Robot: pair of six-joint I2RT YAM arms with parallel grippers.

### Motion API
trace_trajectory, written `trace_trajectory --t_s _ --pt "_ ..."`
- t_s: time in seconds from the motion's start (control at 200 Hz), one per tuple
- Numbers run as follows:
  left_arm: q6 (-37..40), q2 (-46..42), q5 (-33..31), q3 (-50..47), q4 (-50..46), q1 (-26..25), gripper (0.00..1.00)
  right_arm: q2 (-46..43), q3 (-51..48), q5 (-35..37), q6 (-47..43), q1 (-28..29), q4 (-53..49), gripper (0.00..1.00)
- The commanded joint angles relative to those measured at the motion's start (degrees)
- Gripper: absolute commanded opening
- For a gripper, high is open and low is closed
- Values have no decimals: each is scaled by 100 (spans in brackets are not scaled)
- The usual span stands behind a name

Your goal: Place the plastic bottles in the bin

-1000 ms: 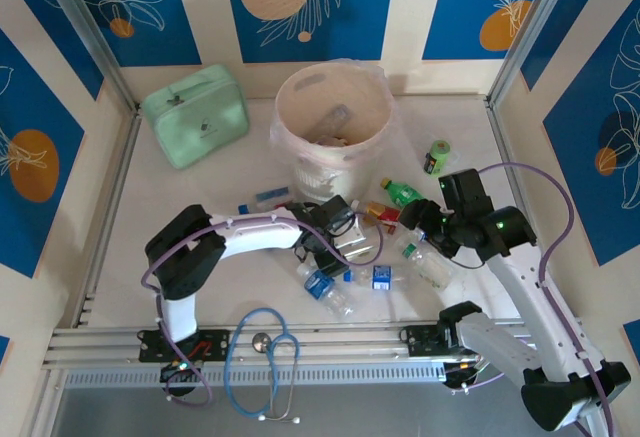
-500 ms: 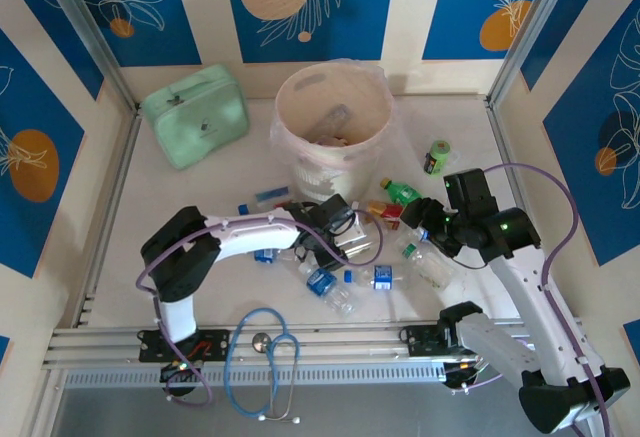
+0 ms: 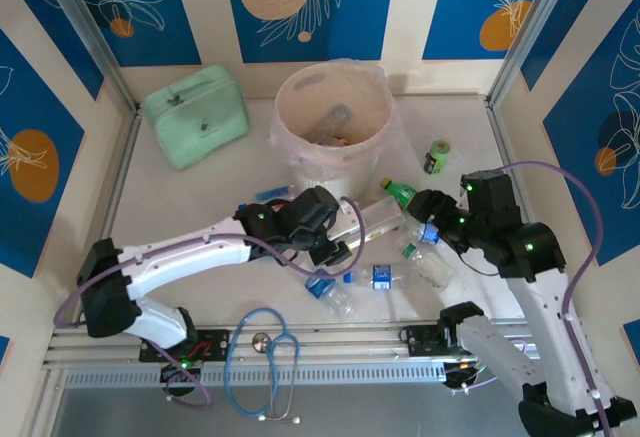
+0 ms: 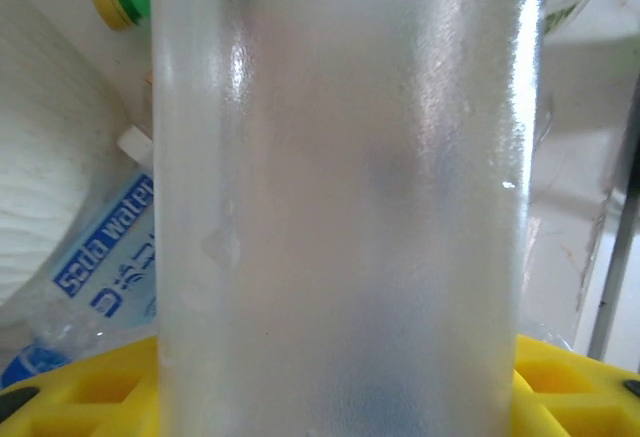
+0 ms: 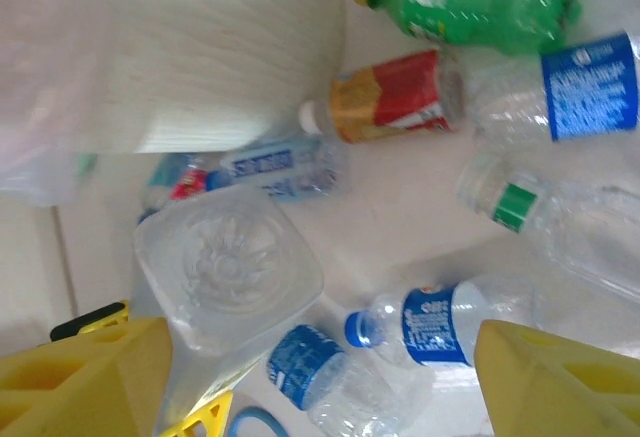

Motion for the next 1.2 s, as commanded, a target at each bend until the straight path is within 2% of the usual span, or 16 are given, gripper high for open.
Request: trace_trajectory --t_s 0.0,0.07,0.17,0.36,0.49,0.685,0.905,1.196 --pt "-235 -243 -7 93 -413 -3 49 -97 289 -928 -317 -63 498 86" --pt "-282 -365 21 117 -493 -1 49 -78 222 -1934 -413 -63 1110 90" --pt "-367 -576 49 87 -470 -1 49 36 107 -2514 -401 -21 1454 93" --pt "-576 -963 150 75 -239 7 50 129 17 -2056 -499 164 1167 93" --pt "-678 -1105 263 166 -186 6 50 291 76 -2252 -549 353 1188 93" --pt "-732 -1231 334 246 -182 8 50 454 175 -2108 -448 868 1521 88" --pt "-759 -1352 321 223 -166 8 51 786 370 -1846 -418 1282 1624 75" --pt "-794 -1403 362 193 -161 16 54 863 413 -1840 -377 1360 1711 60"
